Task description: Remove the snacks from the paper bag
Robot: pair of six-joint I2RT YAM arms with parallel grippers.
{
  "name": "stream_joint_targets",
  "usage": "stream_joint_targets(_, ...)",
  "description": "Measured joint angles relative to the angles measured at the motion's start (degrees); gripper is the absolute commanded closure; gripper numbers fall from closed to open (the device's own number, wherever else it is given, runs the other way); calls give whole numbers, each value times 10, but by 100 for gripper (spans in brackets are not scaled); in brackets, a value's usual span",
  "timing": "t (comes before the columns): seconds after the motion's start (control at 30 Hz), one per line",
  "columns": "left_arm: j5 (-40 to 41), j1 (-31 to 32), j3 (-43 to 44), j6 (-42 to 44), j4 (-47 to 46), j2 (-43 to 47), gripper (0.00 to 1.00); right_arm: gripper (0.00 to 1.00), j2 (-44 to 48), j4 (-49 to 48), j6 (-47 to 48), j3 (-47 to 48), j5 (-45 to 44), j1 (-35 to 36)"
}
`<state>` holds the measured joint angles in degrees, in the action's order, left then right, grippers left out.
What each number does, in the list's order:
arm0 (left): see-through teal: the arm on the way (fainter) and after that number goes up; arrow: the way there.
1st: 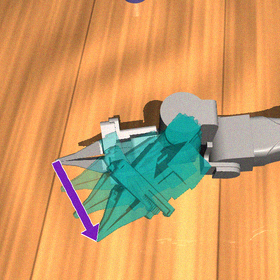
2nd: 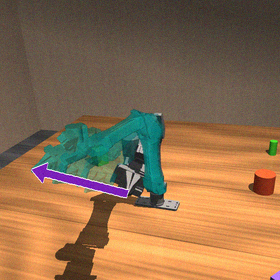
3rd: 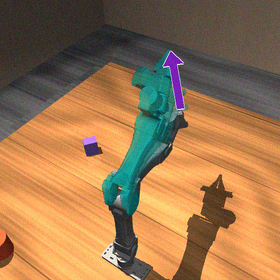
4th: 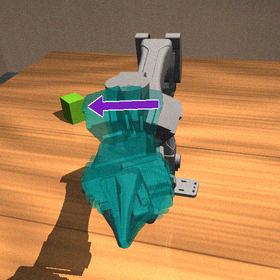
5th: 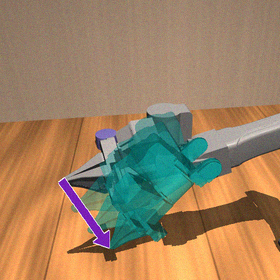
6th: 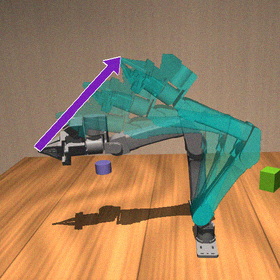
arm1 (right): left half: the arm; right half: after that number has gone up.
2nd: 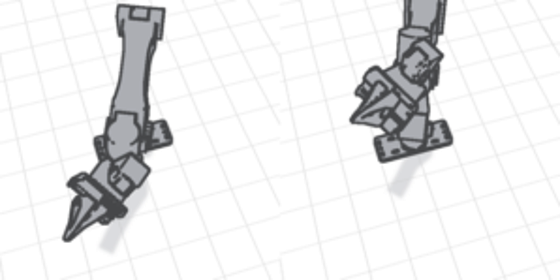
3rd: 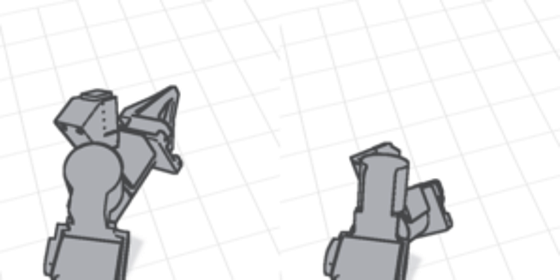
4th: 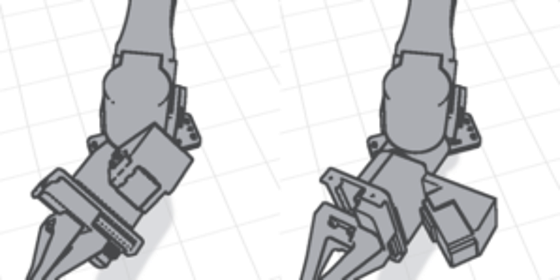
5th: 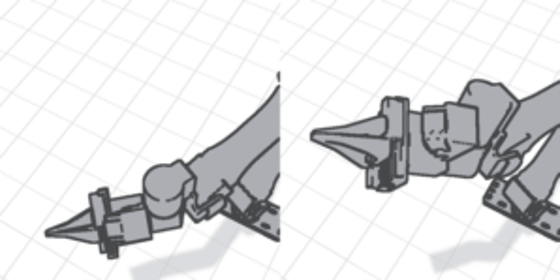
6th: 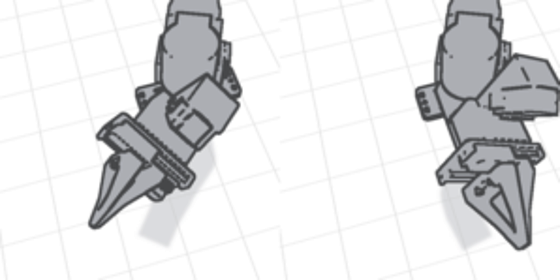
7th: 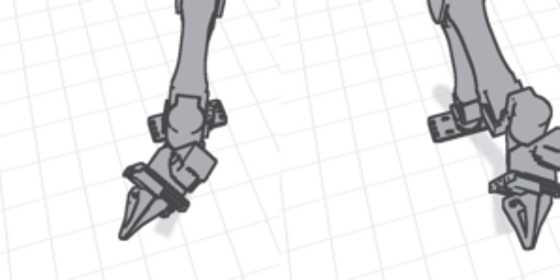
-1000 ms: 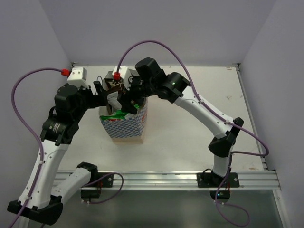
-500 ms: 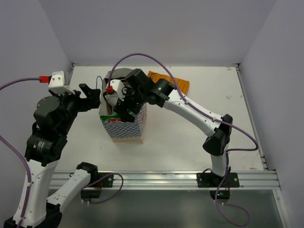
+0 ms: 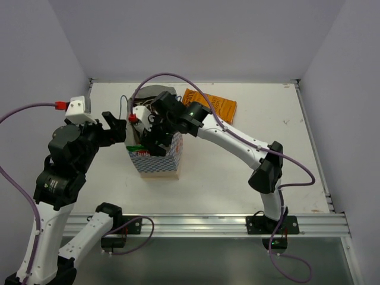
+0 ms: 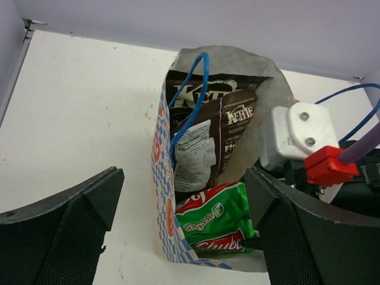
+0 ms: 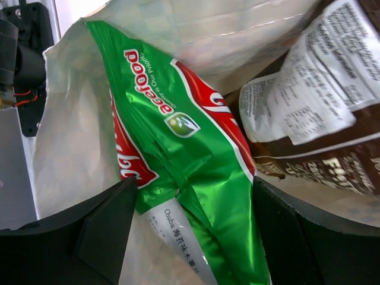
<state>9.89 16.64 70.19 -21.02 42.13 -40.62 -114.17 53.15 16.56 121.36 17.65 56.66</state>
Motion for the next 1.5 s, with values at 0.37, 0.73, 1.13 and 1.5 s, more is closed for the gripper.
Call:
stream_joint_targets(0.37,2,5,-17,-9,4,2,10,97,-27,11,16,19,-21,12)
stream_joint_targets(0.73,9,7,-26,-9,4,2,10,100,18,17,17,34,-74,14)
stream_joint_targets(1.13,27,7,-33,-12,5,14,11,100,200,-96,14,43,-138,14)
stream_joint_targets(1.5,46,7,-35,-22,5,34,11,100,327,-327,1,-68,-211,15)
